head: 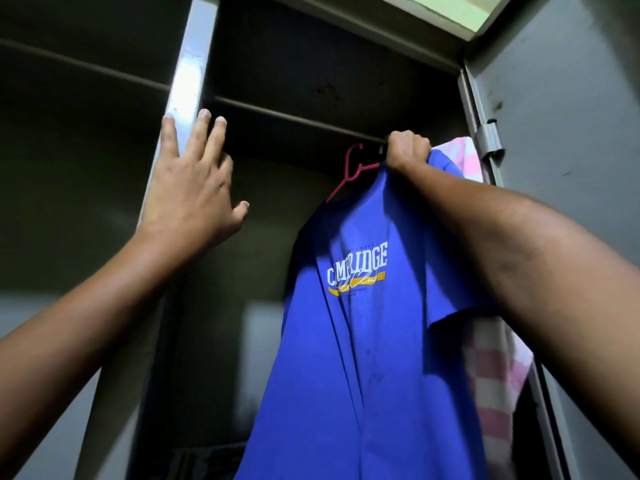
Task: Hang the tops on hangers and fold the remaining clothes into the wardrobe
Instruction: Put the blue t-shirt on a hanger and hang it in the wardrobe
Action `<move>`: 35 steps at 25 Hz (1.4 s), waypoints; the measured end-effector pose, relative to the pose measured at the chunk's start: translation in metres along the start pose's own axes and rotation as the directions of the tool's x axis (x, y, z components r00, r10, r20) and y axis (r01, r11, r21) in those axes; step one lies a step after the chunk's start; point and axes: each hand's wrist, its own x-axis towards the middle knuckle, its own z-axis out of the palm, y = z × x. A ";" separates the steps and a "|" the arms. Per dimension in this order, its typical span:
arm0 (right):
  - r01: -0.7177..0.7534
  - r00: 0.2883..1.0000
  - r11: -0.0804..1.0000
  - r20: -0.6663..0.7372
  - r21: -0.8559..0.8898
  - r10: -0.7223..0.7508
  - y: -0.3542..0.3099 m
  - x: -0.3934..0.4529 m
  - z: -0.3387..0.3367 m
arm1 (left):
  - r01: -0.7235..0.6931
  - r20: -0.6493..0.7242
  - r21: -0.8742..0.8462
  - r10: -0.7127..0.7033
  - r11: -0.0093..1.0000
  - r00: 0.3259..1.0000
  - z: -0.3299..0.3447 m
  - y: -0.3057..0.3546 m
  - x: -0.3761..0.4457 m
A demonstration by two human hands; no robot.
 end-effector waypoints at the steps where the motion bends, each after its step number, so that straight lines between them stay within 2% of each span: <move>1: -0.003 1.000 1.000 -0.005 0.002 0.003 0.000 0.004 0.000 | -0.005 0.007 0.012 0.005 1.000 1.000 0.001 0.000 0.000; 8: -0.010 1.000 1.000 -0.010 0.018 0.010 -0.006 0.021 -0.009 | -0.028 0.069 0.067 0.023 0.997 0.997 -0.001 -0.002 -0.001; 20: -0.035 0.996 0.996 -0.080 -0.077 0.029 0.016 0.008 -0.026 | -0.023 0.056 0.048 0.020 0.999 0.998 -0.003 -0.002 -0.002; 35: 0.079 0.995 0.978 -0.040 -0.195 -0.088 -0.005 -0.043 -0.044 | -0.071 0.038 -0.129 0.076 0.989 0.996 -0.006 -0.007 -0.003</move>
